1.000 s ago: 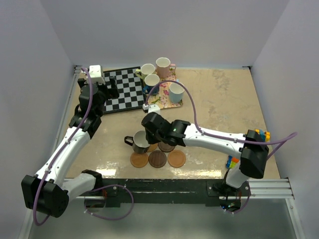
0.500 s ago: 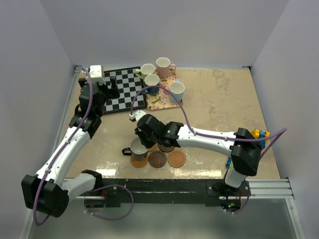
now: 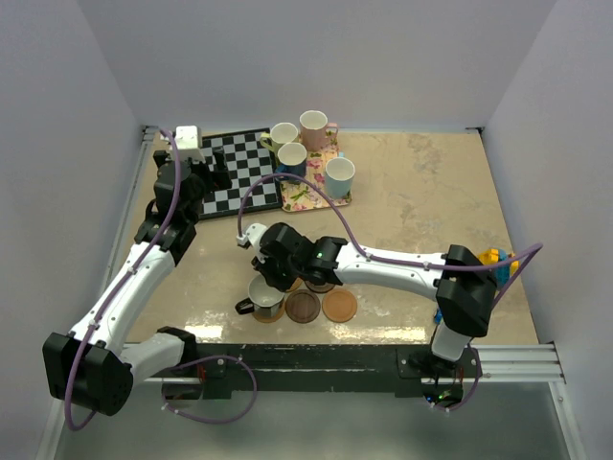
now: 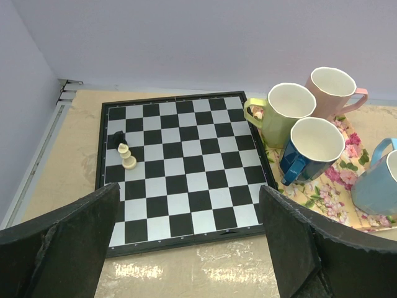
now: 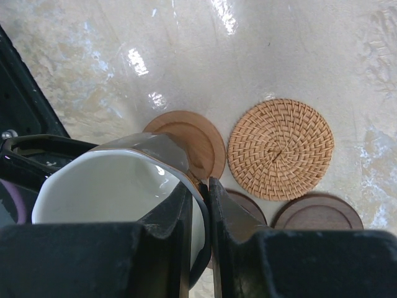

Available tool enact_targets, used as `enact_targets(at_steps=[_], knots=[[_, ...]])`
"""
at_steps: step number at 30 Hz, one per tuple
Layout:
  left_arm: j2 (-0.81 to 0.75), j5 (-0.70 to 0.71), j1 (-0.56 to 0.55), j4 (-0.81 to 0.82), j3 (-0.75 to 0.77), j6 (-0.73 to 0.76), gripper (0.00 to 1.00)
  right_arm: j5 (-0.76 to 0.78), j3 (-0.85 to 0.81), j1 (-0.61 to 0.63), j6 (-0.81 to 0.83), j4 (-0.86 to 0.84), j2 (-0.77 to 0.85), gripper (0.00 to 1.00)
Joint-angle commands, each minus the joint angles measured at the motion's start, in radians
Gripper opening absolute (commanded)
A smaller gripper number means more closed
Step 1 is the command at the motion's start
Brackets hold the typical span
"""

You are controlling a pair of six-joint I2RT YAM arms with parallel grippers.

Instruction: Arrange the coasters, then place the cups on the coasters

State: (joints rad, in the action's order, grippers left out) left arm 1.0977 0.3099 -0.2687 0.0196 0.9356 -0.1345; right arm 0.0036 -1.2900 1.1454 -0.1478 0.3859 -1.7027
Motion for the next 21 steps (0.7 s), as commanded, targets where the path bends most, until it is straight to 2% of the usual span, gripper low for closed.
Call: enact_targets(at_steps=[1, 21], knots=[[0.004, -0.012, 0.0, 0.042, -0.003, 0.012, 0.98, -0.022, -0.043, 0.007, 0.024, -0.07, -0.008, 0.0], [0.008, -0.022, 0.0, 0.042, -0.003, 0.009, 0.98, 0.041, -0.051, 0.024, 0.043, -0.107, -0.041, 0.0]])
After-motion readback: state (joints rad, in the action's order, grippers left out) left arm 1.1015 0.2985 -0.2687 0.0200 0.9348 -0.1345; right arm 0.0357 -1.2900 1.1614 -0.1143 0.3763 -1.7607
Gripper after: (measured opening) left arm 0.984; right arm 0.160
